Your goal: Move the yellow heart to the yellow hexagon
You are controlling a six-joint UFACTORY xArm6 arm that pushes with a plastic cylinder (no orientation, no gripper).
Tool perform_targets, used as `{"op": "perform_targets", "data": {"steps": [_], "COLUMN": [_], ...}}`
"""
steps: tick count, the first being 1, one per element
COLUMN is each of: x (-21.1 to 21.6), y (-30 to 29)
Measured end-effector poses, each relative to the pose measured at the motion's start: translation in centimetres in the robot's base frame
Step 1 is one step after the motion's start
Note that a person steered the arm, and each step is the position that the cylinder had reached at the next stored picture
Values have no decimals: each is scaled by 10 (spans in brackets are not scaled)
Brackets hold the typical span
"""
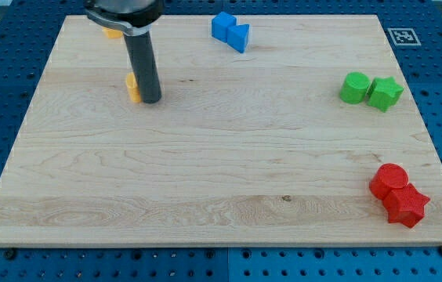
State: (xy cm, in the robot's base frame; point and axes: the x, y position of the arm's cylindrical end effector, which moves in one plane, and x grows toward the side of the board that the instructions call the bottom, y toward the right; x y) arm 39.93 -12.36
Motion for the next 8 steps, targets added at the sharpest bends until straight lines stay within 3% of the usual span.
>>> {"op": "perform_targets", "data": {"steps": [3, 6, 7, 8], "x": [-28, -140, -145, -124], "y": [-53, -53, -53, -53]}}
